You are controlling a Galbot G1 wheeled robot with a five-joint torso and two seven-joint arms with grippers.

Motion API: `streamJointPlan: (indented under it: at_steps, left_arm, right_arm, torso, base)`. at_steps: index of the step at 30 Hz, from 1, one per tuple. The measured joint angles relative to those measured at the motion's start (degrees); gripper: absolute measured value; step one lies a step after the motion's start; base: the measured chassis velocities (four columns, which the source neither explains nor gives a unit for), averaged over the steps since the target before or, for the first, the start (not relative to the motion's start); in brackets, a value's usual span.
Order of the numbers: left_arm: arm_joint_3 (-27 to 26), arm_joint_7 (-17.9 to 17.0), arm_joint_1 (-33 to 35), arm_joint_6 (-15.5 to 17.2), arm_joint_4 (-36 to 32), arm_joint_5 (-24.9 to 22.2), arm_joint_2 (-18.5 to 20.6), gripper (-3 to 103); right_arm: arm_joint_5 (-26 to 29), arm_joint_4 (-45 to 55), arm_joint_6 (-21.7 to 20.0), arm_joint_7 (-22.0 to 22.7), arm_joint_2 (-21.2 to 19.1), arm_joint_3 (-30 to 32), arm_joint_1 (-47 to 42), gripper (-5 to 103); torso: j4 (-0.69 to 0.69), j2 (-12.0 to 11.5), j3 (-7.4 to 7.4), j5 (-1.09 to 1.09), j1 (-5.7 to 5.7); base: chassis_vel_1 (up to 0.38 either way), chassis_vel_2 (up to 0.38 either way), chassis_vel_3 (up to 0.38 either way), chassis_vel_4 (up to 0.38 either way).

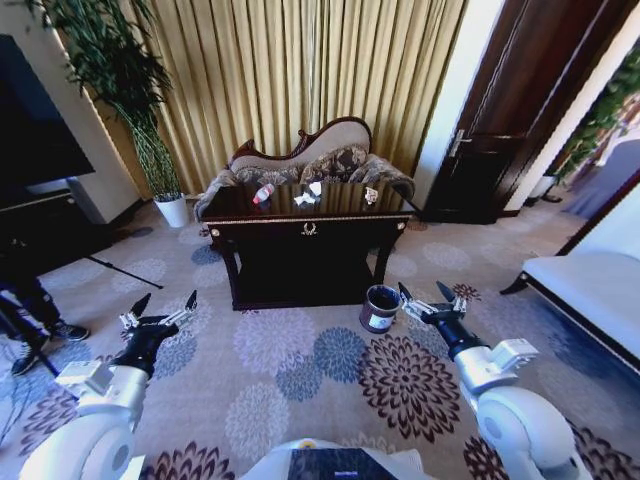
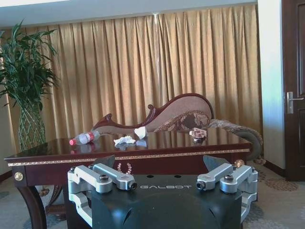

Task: Move to the front of the table and place the trash on the table into the trash bin.

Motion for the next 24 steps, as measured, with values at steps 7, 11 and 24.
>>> streamJointPlan:
  at_steps: [7,11,24]
  left_arm:
    - [-0.06,0.01,0.06,0.0,0.0,0.01,0.0,100]
    - [-0.07,0.02,0.07,0.0,0.0,0.01,0.03,100]
    - [-0.11,-0.02,0.12,-0.01,0.0,-0.06,0.15,100]
  right_arm:
    - [-0.05,0.04,0.03,0.0,0.0,-0.02,-0.04,100]
    - [-0.08,0.09,0.05,0.0,0.0,-0.09,0.03,100]
    - [-0.11,0.55,0.05,-0.04,-0.01,-0.05,-0.23,100]
  torso:
    - [-0.03,0.01,-0.01,-0.03,-0.01]
    - [-0.01,0.0,0.0,0.0,0.0]
    - [-0.02,0.01,-0.01,-0.02,-0.01]
  base:
    - [-0.212,0.208,0.186,-0.2]
    - [-0.201,0.205,0.221,-0.199]
    - [-0.187,0.191,0.197,-0.186]
